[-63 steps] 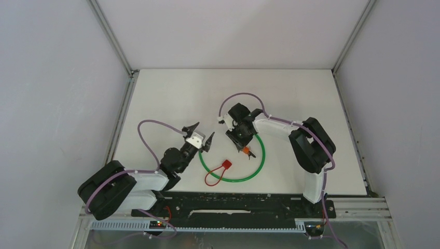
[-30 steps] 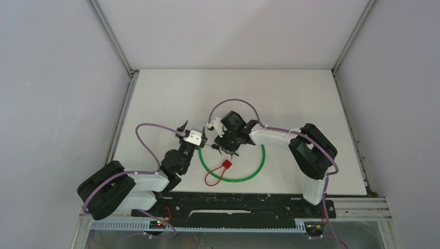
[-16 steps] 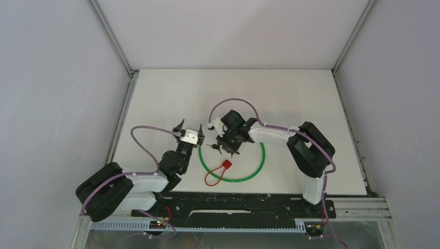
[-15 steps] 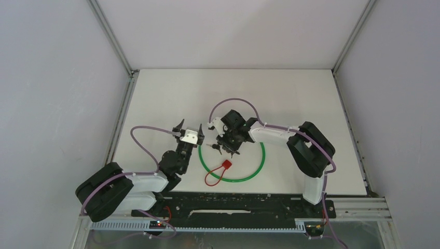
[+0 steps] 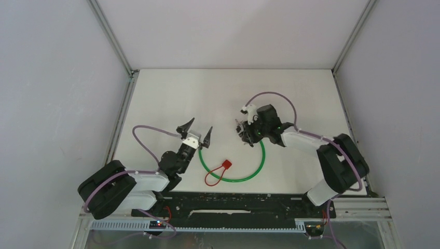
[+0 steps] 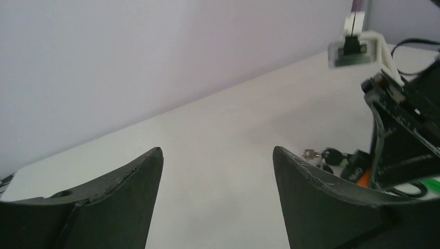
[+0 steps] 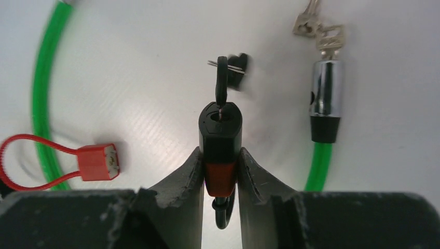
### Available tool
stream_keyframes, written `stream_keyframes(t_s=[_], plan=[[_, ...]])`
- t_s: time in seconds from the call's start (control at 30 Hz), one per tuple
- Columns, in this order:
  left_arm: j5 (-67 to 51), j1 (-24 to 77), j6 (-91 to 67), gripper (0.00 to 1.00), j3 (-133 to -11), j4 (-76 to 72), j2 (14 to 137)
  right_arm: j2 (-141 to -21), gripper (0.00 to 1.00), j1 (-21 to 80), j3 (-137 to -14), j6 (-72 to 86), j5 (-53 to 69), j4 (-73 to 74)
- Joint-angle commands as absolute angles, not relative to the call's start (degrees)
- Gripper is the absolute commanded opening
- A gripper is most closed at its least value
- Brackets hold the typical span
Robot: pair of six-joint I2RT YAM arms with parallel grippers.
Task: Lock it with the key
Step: Pick up the lock from the center of the board.
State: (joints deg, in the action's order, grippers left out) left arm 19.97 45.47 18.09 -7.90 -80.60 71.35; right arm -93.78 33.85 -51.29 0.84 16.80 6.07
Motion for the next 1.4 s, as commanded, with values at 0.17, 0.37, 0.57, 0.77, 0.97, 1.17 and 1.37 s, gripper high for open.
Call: stream_keyframes(t_s=[0.17, 0.37, 0.57, 0.77, 0.97, 1.17, 1.37], plan=[[-4.7, 45.1, 11.9, 0.75, -7.8, -85.6, 72.7, -80.1, 0.00, 33.7, -39.9, 0.5, 33.0, -21.8], [-16.8, 45.3, 12.2, 0.70, -9.0, -85.5, 74.7, -76.0, 0.00, 36.3, -36.9, -4.6, 33.0, -23.9], [-22.9, 45.2, 13.3, 0.69, -9.6, -86.5, 77.6, -73.8, 0.00, 36.7, -34.8, -6.9, 37.8, -26.3], [-21.9, 45.3, 13.4, 0.69, -9.0, -89.3, 79.3, -73.3, 0.00, 37.5, -34.8, -9.6, 44.6, -25.8], [-17.0, 45.2, 14.9, 0.71, -7.1, -91.1, 77.1, -73.4, 0.00, 39.8, -35.6, -13.4, 43.8, -22.4], [-14.3, 45.3, 16.1, 0.72, -6.0, -91.2, 74.9, -74.9, 0.00, 42.0, -37.6, -16.7, 40.0, -18.0], [-19.4, 45.2, 16.6, 0.69, -7.8, -84.8, 74.0, -73.7, 0.00, 42.4, -37.6, -17.4, 40.2, -17.2]])
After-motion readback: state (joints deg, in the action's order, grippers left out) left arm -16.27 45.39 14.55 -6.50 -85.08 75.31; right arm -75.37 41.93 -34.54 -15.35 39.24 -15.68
